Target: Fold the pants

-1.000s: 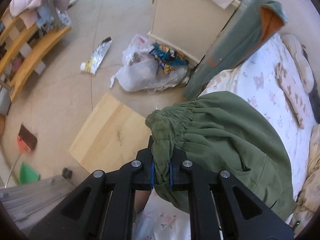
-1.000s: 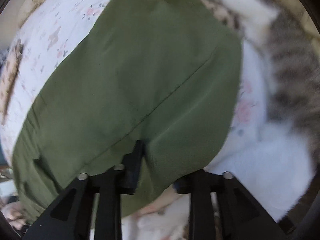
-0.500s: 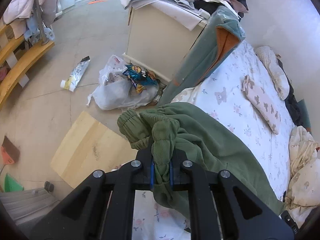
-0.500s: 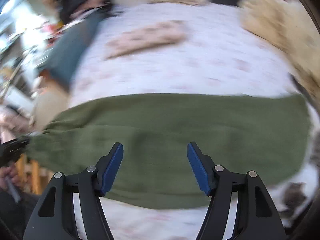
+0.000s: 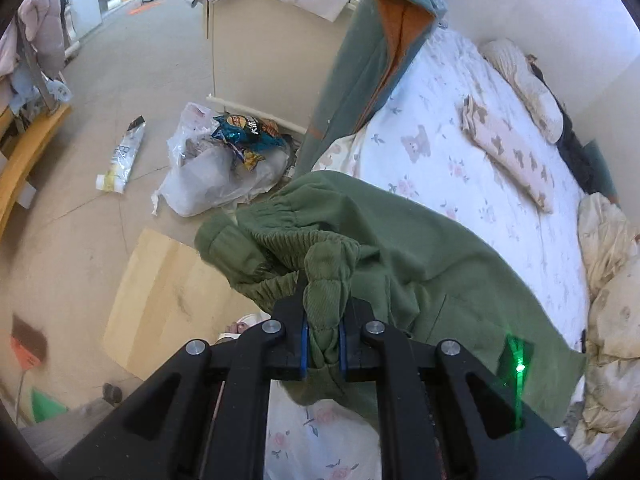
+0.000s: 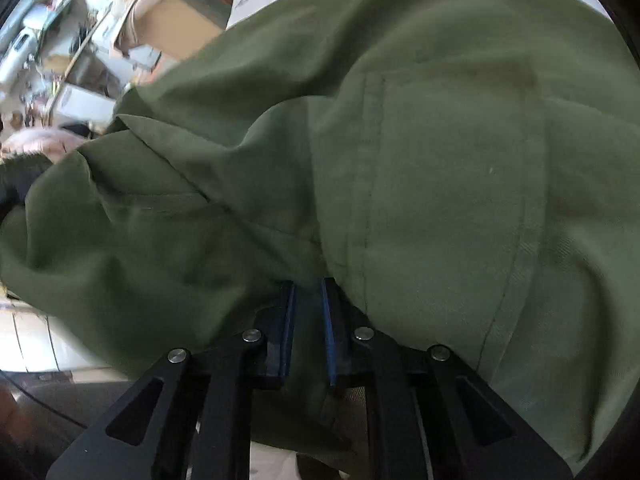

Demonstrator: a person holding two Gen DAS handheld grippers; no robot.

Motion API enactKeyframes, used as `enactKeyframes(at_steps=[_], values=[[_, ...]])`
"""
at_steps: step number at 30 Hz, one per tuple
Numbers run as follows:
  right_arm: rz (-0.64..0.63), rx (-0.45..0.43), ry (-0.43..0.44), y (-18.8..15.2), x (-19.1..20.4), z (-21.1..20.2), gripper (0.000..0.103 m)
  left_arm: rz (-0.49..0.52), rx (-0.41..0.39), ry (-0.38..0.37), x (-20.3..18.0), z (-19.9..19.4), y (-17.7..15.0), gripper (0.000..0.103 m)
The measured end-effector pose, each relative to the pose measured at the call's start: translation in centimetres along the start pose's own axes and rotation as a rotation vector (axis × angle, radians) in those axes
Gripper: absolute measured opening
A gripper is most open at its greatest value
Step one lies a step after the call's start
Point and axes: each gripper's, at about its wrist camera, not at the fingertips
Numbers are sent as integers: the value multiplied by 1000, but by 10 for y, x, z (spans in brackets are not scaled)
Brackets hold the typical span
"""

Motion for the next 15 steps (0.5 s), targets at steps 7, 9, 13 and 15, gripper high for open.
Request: enactKeyframes(at_steps=[7, 9, 13, 15], values=[[-72, -55, 74, -21, -17, -77, 20, 53, -65, -30, -21, -13, -2, 8], [-73, -90, 79, -32, -36, -110, 26, 85, -96, -34, -29, -19, -3, 8], [-10, -202, 17, -63, -95, -180, 55, 181, -197, -35, -56, -37, -5, 8], [33, -249, -10, -78, -122, -207, 55, 307, -240, -17, -92, -45, -13, 8]])
Point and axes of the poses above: each gripper's, at about its wrist camera, not at the fingertips, and z roughly the way its jaws point, x to its left, y to its top, and after that the axes turned 2 degrees about -z, right-handed
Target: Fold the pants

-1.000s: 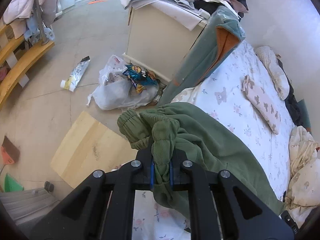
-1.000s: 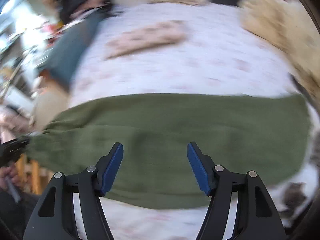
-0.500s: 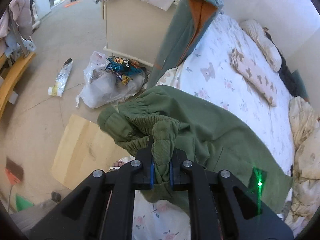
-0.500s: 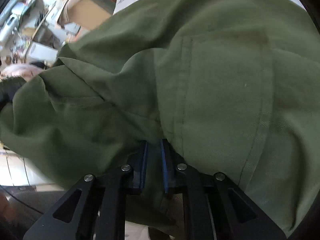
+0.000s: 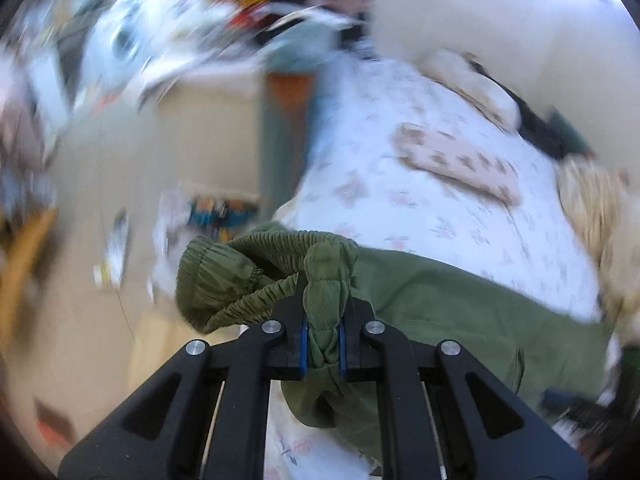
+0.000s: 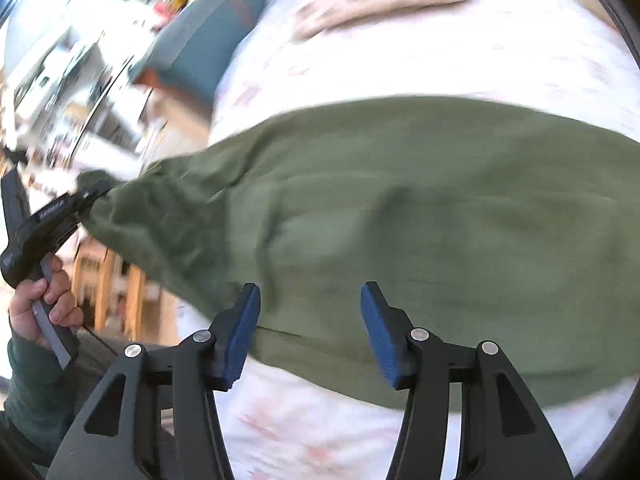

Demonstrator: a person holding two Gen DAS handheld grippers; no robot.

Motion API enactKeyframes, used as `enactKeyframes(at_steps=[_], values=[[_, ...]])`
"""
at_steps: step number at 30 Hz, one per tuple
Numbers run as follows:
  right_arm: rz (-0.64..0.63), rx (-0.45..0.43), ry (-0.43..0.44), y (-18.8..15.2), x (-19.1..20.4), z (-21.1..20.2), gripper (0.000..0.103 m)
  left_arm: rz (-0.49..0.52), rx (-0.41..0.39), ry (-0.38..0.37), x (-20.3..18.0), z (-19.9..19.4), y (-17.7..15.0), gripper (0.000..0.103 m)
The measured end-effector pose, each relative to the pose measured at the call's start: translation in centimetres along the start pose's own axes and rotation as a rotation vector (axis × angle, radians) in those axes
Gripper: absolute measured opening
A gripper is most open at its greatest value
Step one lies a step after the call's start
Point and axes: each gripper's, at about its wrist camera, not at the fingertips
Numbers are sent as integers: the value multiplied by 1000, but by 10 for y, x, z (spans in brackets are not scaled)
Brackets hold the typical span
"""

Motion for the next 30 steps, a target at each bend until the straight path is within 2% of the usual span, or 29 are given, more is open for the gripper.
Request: enactKeyframes(at_steps=[3, 4, 7, 9, 10, 13, 16, 17, 18, 19, 20, 21, 23, 24, 26, 27, 29, 30], values=[[61, -69, -53, -5, -43, -36, 56, 180, -60, -29, -79, -14, -7, 8], [77, -96, -60, -12, -53, -43, 56, 215, -63, -36, -97, -14, -10, 8], [144, -177, -63, -18, -78, -74, 56, 392, -57, -64, -184, -7, -39, 8], [194, -226, -66, -21, -96, -97, 56, 443, -1, -73, -217, 8, -57, 9], [223, -259, -63, -21, -105, -106, 56, 456, 60, -81, -236, 26, -73, 9], [267, -293, -54, -20, -115, -114, 56, 505, 174, -94, -265, 67, -112, 10], [296, -293, -42, -15, -121, -113, 56, 516, 265, -132, -272, 92, -144, 14], [298, -287, -41, -15, -121, -110, 56, 514, 284, -146, -271, 95, -147, 21], [294, -277, -42, -14, -121, -108, 56, 510, 305, -166, -268, 96, -150, 35], [290, -269, -44, -13, -123, -110, 56, 492, 336, -216, -264, 94, -150, 43], [287, -263, -45, -12, -121, -109, 56, 481, 347, -246, -260, 88, -152, 61], [283, -256, -44, -10, -121, -106, 56, 471, 350, -271, -254, 80, -151, 69], [270, -245, -37, -8, -118, -102, 56, 436, 355, -324, -234, 57, -140, 75], [261, -239, -38, -7, -115, -99, 56, 419, 354, -323, -223, 49, -134, 77], [230, -216, -37, -4, -107, -88, 61, 357, 336, -261, -189, 34, -112, 78], [219, -207, -29, -4, -104, -83, 67, 324, 325, -222, -174, 31, -102, 80], [191, -178, 13, -3, -94, -66, 78, 236, 270, -89, -135, 24, -74, 83], [178, -164, 26, -2, -89, -57, 80, 208, 233, -38, -120, 21, -65, 85]])
Point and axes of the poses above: each gripper's, at about its wrist camera, not at the fingertips, and z roughly the way its jaws point, x to its left, y to its top, and after that the axes turned 2 degrees about -z, right-handed
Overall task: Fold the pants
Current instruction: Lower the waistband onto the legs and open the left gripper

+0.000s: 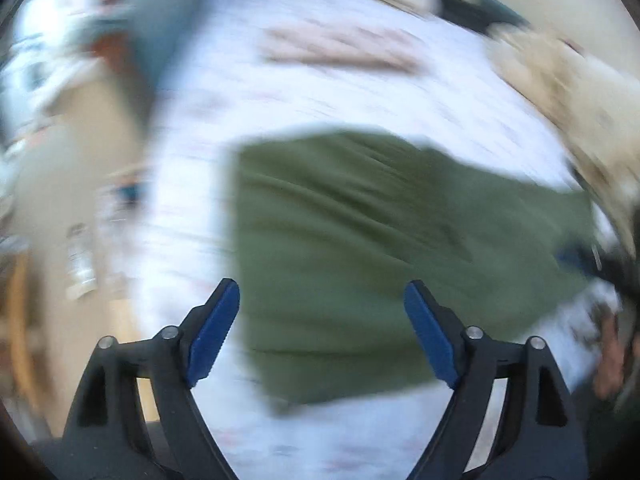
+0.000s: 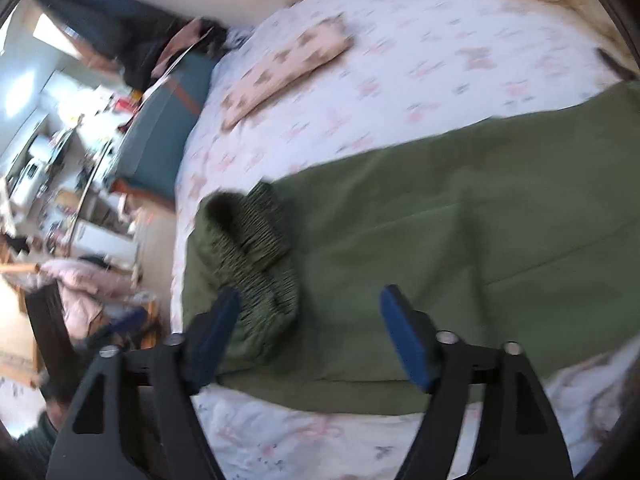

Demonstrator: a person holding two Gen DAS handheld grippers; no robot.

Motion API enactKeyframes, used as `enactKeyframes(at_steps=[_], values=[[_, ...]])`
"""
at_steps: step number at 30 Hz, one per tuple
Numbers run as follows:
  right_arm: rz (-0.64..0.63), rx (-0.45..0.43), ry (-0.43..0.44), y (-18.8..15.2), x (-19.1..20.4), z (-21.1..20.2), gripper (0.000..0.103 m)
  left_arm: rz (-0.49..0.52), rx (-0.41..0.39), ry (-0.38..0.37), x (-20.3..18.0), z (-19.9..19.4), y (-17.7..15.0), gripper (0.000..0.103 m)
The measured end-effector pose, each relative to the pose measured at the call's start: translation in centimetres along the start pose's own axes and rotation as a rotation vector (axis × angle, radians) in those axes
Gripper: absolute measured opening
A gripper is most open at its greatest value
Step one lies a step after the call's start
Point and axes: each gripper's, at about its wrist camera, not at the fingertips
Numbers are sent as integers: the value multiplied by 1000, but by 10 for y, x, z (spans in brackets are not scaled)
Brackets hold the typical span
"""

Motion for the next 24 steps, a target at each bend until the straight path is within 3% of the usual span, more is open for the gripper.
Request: enactKeyframes(at_steps=[2, 4, 7, 8, 10, 11, 14, 16, 19, 22, 24], values=[[-19, 49, 7, -6, 10, 26, 80, -57, -96, 112, 31, -12, 8, 88], [-6, 101, 17, -13, 15, 50, 80, -99, -134, 157, 47, -14, 8, 90], [63, 151, 53, -29, 19, 89, 80, -210, -91, 124, 67, -4, 4, 90], [80, 149, 53, -32, 20, 97, 80, -255, -65, 81, 72, -1, 4, 90], [115, 97, -5, -37, 21, 106, 59, -306, -44, 16, 79, -1, 4, 90], [138, 53, -33, -40, 23, 105, 34, -319, -41, -3, 80, -3, 3, 90], [163, 28, -11, -46, 36, 96, 13, -316, -41, -24, 76, -6, 0, 90], [176, 67, 54, -51, 49, 87, 13, -327, -64, -10, 79, -9, 3, 90], [151, 59, 106, -49, 70, 54, 12, -352, -96, -37, 83, -18, 5, 90], [123, 63, 69, -63, 79, 42, 12, -376, -131, -40, 85, -26, 9, 90], [114, 104, 39, -75, 76, 55, 12, -392, -127, -44, 86, -25, 13, 90]])
Point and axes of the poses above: each gripper's, at about its wrist camera, not at the fingertips, and z roughly the way its jaws point, x to its left, y to its top, and after that the axes turned 2 degrees about -z, right-handed
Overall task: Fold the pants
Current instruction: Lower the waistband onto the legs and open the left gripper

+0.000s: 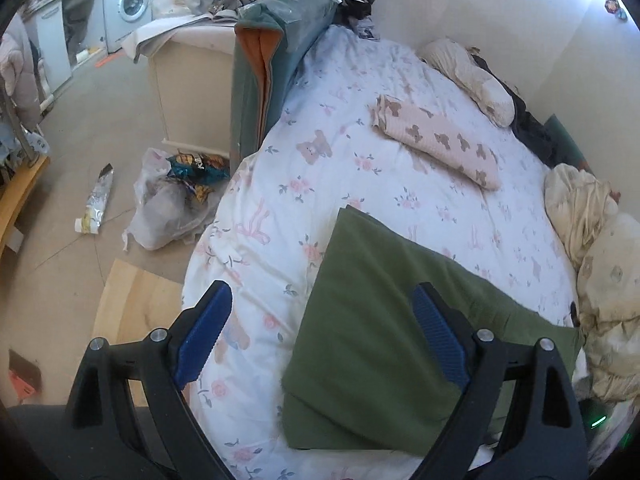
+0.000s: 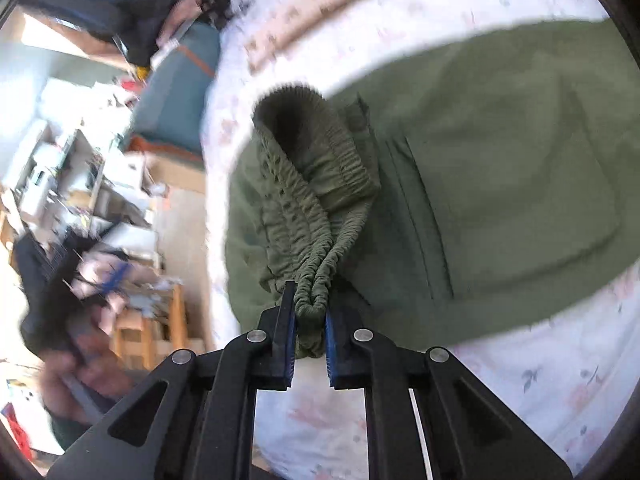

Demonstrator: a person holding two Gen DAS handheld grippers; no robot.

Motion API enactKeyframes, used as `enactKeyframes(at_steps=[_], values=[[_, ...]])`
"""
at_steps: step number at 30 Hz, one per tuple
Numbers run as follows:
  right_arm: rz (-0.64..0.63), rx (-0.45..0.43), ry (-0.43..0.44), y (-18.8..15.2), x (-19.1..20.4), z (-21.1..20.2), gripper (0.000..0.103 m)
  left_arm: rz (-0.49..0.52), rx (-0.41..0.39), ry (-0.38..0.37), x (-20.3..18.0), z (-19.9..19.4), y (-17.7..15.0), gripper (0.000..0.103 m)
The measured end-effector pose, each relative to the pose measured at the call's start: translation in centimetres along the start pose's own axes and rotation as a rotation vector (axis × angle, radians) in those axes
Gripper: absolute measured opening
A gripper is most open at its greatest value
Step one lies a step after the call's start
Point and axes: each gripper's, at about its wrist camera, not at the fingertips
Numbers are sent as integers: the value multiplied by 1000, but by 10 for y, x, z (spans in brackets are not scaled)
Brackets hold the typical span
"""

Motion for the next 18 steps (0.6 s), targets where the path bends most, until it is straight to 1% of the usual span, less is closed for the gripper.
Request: enactKeyframes(at_steps=[1, 2, 3, 4, 5, 6, 8, 9, 10, 13, 15, 16, 18], values=[[-9, 23, -31, -4, -5, 12, 12, -10, 6, 1, 1, 2, 1, 90], [-15, 37, -52, -6, -11, 22, 17, -20, 14, 9, 1, 4, 1, 90], [-13, 52, -70, -6, -19, 31, 19, -25, 21, 15, 1, 7, 0, 90], [9, 69, -81, -5, -27, 37, 24, -25, 30, 23, 1, 9, -2, 90], [29, 79, -85, -3, -31, 38, 32, -16, 43, 31, 0, 12, -5, 90], [33, 74, -80, 0, -31, 35, 35, -7, 51, 37, 0, 14, -7, 90], [-21, 26, -95, 6, -21, 18, 35, 16, 61, 47, -1, 16, -12, 90], [-70, -5, -109, 9, -12, 7, 35, 25, 60, 53, -2, 17, -13, 90], [-145, -38, -116, 14, 4, -5, 35, 37, 58, 60, -4, 19, -15, 90], [-325, -62, -115, 33, 47, -14, 35, 65, 73, 65, -10, 24, -19, 90], [-348, -51, -138, 51, 59, -4, 34, 71, 73, 67, -13, 25, -20, 90], [-341, -23, -144, 65, 57, 8, 31, 77, 68, 70, -16, 26, -20, 90], [-333, -6, -201, 83, 51, 38, 30, 92, 61, 81, -20, 28, -20, 90]])
Point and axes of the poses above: each gripper's, at about its wrist camera, not at the fingertips, and z roughly the way its jaws point, x to its left, y to its top, and after that the axes turned 2 degrees about -z, right-handed
